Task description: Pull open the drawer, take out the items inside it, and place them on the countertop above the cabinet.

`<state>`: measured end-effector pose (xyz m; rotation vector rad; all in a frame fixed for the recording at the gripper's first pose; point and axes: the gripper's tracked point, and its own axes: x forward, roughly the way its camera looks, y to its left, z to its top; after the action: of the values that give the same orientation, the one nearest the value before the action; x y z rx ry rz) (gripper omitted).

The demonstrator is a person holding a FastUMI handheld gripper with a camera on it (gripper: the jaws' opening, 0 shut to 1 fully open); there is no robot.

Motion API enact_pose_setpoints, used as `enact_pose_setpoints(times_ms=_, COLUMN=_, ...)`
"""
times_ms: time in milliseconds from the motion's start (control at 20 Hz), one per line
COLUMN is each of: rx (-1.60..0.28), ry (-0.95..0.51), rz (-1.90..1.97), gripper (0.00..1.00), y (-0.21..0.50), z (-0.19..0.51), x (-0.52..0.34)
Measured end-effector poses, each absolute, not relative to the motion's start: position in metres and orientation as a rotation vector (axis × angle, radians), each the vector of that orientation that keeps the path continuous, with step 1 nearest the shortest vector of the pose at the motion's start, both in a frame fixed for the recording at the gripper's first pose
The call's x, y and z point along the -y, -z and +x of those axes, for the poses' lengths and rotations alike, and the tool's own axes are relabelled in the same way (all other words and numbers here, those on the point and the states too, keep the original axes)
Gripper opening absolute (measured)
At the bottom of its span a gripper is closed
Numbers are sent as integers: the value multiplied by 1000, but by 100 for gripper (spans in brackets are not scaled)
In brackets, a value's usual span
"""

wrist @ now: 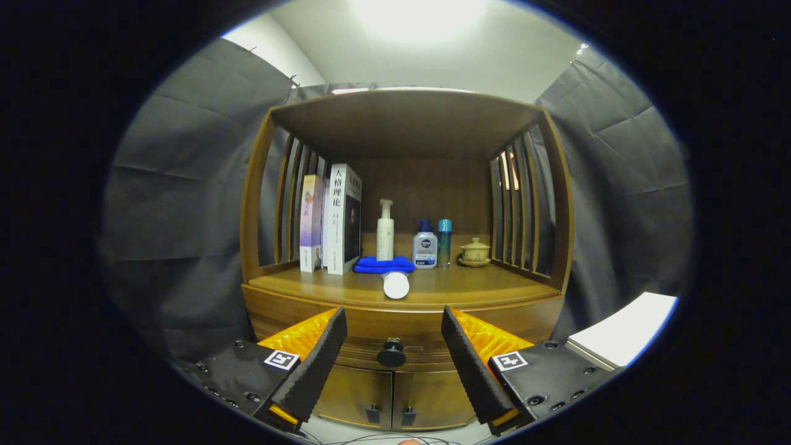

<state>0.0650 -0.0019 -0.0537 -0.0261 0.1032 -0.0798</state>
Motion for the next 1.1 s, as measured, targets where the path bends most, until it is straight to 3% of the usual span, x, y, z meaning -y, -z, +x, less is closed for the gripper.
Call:
enact_pose_setpoints(times_ms=500, rx=-81, ry=60, rz=13, gripper=97, y=9, z=3, x=17)
enact_pose_setpoints(times_ms=1100, rx=-17, ry=63, rz=55, gripper=95, y=-29, z=-12, x=28)
